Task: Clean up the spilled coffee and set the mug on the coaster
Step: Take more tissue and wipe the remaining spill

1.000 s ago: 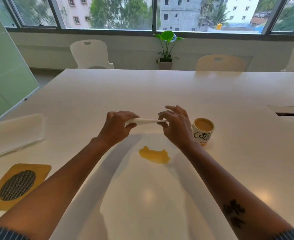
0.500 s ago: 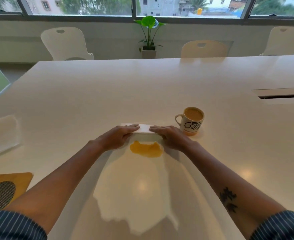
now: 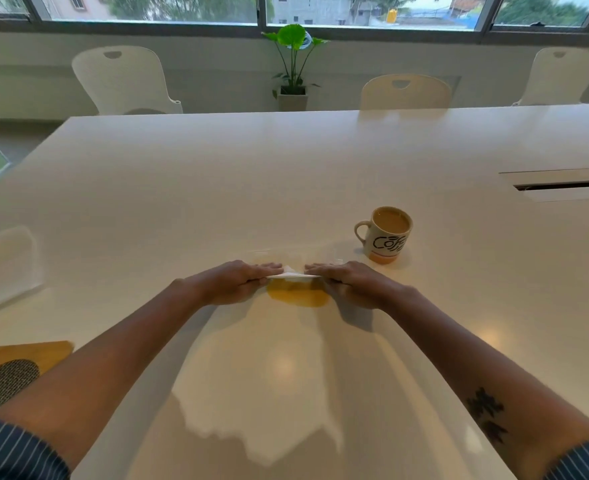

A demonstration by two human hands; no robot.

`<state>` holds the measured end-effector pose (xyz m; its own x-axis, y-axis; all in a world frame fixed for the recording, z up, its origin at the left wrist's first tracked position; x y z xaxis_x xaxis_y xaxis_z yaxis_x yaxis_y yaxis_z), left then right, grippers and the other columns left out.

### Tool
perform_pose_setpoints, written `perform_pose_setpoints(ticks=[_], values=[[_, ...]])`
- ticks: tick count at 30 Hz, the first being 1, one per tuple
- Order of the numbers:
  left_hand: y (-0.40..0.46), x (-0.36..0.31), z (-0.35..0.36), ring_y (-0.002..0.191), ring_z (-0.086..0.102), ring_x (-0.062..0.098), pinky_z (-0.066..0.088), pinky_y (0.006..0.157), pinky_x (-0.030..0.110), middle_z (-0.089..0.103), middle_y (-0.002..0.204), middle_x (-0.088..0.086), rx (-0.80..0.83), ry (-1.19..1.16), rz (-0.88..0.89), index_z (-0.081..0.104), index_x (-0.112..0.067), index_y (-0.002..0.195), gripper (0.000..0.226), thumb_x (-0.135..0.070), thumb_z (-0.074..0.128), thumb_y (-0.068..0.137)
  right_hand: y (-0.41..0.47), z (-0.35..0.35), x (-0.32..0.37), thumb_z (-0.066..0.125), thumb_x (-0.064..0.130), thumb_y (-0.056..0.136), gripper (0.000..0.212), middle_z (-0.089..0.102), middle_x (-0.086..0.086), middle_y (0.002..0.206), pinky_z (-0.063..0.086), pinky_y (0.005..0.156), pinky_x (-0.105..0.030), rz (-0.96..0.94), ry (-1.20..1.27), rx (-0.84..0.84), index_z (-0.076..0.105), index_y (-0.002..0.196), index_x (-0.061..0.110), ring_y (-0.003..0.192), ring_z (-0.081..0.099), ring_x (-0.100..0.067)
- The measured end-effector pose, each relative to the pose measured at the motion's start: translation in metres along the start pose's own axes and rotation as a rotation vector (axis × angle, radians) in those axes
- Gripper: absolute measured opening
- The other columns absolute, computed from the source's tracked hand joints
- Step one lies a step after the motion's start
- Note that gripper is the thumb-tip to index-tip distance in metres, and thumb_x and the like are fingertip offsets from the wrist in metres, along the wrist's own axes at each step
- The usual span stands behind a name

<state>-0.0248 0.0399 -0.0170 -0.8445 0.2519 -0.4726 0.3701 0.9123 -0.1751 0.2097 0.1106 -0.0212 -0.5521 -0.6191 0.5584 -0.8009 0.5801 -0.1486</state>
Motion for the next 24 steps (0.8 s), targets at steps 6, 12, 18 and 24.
perform_pose_setpoints(ticks=[6, 12, 18, 24], values=[[-0.009, 0.001, 0.007, 0.151, 0.033, 0.003, 0.020, 0.127, 0.023, 0.038, 0.163, -0.014, 0.002, -0.028, 0.028, 0.048, -0.026, 0.155, 0.046, -0.013, 0.045, 0.110, -0.009, 0.009, 0.001, 0.048, 0.006, 0.109, 0.053, 0.046, 0.011, 0.165, 0.028, 0.129, -0.042, 0.008, 0.032, 0.013, 0.055, 0.155, 0.031, 0.154, 0.040, -0.016], [-0.017, 0.001, 0.012, 0.151, 0.031, 0.000, 0.018, 0.125, 0.017, 0.036, 0.163, -0.018, 0.017, -0.034, 0.042, 0.045, -0.030, 0.156, 0.047, -0.016, 0.044, 0.111, -0.018, 0.015, 0.006, 0.048, 0.005, 0.109, 0.053, 0.045, 0.009, 0.166, 0.027, 0.129, -0.042, -0.004, 0.038, 0.008, 0.054, 0.155, 0.030, 0.155, 0.039, -0.017], [-0.025, -0.003, 0.019, 0.153, 0.027, -0.001, 0.021, 0.129, 0.031, 0.034, 0.164, -0.021, 0.032, -0.061, 0.076, 0.044, -0.034, 0.156, 0.048, -0.018, 0.044, 0.111, -0.027, 0.022, 0.008, 0.051, 0.005, 0.109, 0.055, 0.045, 0.017, 0.165, 0.033, 0.126, -0.037, -0.007, -0.019, -0.021, 0.054, 0.155, 0.036, 0.152, 0.042, -0.010], [-0.029, -0.005, 0.023, 0.154, 0.024, -0.001, 0.021, 0.130, 0.035, 0.033, 0.165, -0.020, 0.038, -0.065, 0.090, 0.042, -0.036, 0.157, 0.049, -0.019, 0.043, 0.111, -0.033, 0.025, 0.012, 0.051, 0.002, 0.108, 0.061, 0.043, 0.020, 0.165, 0.034, 0.127, -0.041, -0.011, -0.034, -0.026, 0.052, 0.155, 0.040, 0.153, 0.040, -0.010]])
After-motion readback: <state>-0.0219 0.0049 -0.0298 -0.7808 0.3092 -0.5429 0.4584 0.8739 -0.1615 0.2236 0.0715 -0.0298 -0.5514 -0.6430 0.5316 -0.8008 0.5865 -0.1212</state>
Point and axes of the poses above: each hand's wrist, its own y-axis towards the middle knuckle, its own z-axis out of the palm, x = y × z, the point moved 6 cm from there along y, towards the middle knuckle
